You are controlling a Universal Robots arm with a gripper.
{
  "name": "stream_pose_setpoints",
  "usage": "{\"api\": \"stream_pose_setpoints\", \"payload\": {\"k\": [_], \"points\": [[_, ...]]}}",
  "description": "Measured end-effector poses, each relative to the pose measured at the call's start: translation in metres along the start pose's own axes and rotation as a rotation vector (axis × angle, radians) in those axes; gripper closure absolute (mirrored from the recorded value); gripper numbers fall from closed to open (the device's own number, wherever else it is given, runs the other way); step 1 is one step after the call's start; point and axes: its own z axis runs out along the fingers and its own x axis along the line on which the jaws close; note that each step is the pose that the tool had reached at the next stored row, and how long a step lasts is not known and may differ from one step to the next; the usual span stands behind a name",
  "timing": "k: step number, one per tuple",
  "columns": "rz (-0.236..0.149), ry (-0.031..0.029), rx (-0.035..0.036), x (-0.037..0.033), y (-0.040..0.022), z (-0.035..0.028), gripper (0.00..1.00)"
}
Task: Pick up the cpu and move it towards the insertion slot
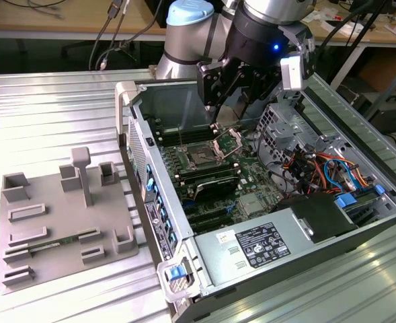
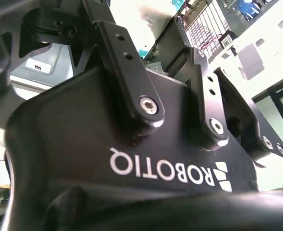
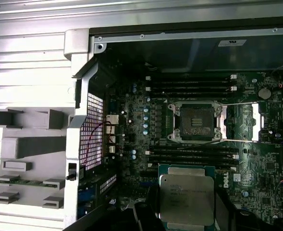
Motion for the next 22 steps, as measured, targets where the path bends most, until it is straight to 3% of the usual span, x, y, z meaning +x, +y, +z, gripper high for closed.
{"api": "stream_pose_setpoints", "payload": {"k": [22], "points": [[0.000, 0.0000, 0.0001, -0.0141, 0.0031, 0.0018, 0.45]]}}
